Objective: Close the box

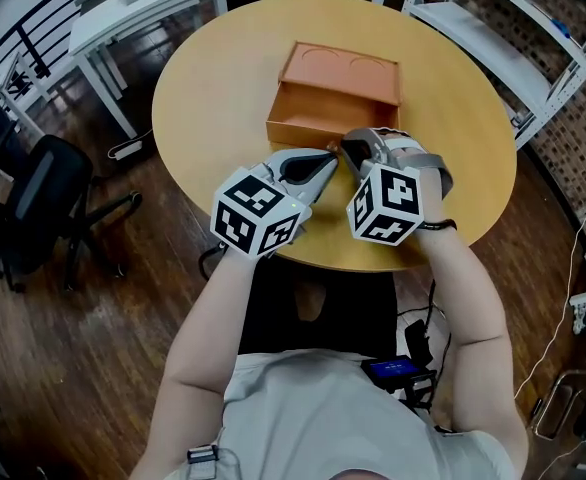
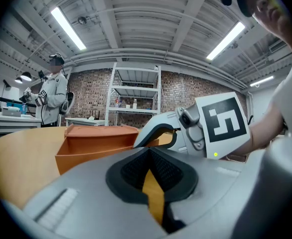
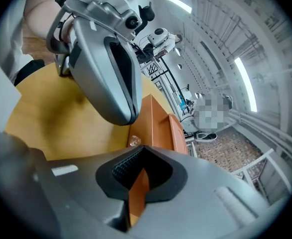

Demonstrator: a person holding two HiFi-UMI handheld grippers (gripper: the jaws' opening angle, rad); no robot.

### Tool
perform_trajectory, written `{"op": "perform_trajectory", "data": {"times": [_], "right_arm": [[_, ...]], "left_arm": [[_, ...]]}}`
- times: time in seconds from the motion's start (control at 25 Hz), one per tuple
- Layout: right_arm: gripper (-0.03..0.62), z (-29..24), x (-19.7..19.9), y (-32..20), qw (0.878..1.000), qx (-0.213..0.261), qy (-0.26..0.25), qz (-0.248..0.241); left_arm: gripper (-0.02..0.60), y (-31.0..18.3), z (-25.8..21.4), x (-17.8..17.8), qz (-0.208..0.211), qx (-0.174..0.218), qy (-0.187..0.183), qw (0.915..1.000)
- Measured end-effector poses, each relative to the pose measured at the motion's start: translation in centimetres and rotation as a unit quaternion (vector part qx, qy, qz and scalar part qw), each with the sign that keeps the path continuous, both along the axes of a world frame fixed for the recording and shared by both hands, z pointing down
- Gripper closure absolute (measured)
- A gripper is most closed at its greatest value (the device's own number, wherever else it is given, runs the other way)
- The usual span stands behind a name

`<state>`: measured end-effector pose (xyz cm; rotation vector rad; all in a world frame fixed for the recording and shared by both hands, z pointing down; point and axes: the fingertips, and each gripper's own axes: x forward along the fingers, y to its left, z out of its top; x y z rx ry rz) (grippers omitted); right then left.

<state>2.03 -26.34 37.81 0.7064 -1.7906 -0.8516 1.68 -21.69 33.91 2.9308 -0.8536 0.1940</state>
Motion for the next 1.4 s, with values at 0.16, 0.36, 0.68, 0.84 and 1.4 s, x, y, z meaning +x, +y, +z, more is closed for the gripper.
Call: {"op": "perform_trajectory", "data": {"times": [0.16,0.36,0.68,0.84,1.4], "right_arm": [[0.594,0.5,-1.0,-0.2,1.000,-0.021,-0.014,-0.003],[0.594,0.4,-2.8,0.0,0.998,-0.049,-0.034,-0.019],[0.594,-0.4,-3.3,-1.3,1.000,0.006,-0.005,0.004],[0.594,-0.2,-3.8,-1.8,0.999,0.034,0.018,0.015],[0.594,-0.8,-2.7,-5.0,0.993,0.087,0.068,0.051]], "left_arm": [[0.580,0.1,0.0,0.0,0.000,0.000,-0.001,1.0000],[0.580,-0.2,0.1,-0.4,-0.010,0.000,0.000,1.0000],[0.580,-2.5,-0.2,-5.0,-0.093,-0.001,0.002,0.9957],[0.581,-2.5,0.1,-5.4,-0.096,-0.004,0.000,0.9953],[0.580,-2.8,-0.1,-5.0,-0.097,-0.004,0.000,0.9953]]}}
